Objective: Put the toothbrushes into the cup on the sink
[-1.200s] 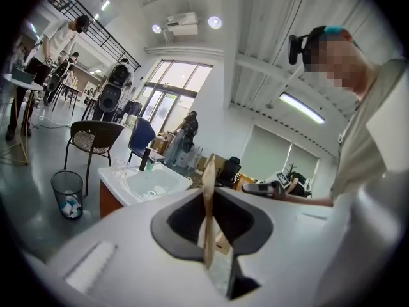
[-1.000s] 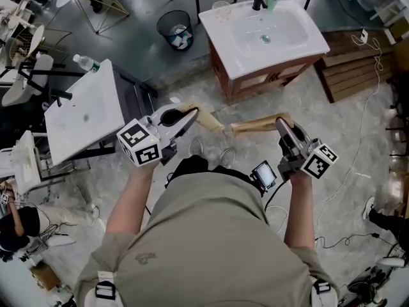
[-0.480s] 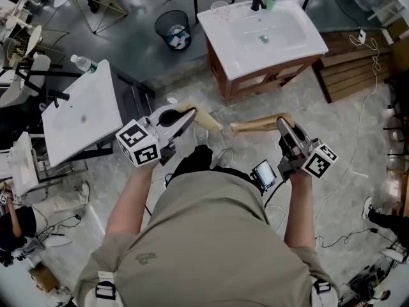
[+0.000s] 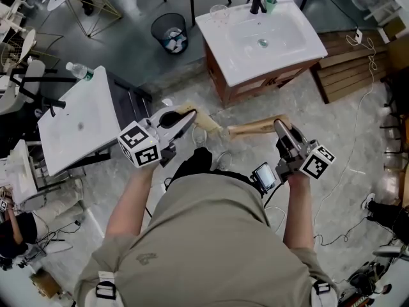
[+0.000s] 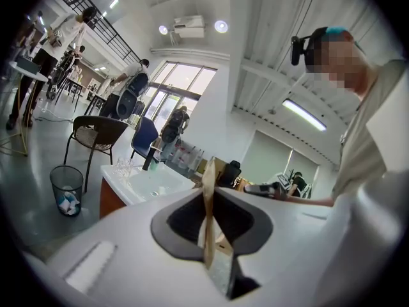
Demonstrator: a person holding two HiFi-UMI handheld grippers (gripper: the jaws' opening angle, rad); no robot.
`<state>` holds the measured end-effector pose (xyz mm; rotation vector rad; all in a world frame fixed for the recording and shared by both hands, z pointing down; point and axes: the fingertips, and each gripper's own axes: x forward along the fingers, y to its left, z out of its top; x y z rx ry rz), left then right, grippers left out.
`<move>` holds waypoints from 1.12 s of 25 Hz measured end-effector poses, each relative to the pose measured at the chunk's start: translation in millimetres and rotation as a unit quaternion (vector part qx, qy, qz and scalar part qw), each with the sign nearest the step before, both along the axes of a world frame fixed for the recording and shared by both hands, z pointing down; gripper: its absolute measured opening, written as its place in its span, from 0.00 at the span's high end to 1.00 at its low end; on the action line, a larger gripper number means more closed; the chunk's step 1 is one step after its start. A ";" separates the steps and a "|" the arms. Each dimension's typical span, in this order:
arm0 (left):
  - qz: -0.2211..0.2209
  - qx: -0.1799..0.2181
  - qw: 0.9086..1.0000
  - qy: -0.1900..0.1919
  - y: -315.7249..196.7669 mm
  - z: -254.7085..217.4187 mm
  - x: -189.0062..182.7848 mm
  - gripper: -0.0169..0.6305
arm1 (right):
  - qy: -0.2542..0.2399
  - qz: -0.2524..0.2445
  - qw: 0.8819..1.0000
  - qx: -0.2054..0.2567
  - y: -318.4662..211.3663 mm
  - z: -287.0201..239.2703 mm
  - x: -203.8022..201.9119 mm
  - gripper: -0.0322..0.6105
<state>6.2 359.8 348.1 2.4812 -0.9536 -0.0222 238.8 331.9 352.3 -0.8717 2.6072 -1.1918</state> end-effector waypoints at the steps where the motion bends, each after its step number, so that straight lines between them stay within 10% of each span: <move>1: 0.001 0.000 1.000 0.002 -3.5 0.9 -2.3 0.92 | 0.002 -0.001 1.000 0.000 -2.9 0.0 -3.1 0.87; 28: 0.031 -0.018 0.999 0.021 -137.8 23.5 -89.0 0.92 | 0.021 0.019 1.000 -0.012 -126.1 9.1 -96.3 0.87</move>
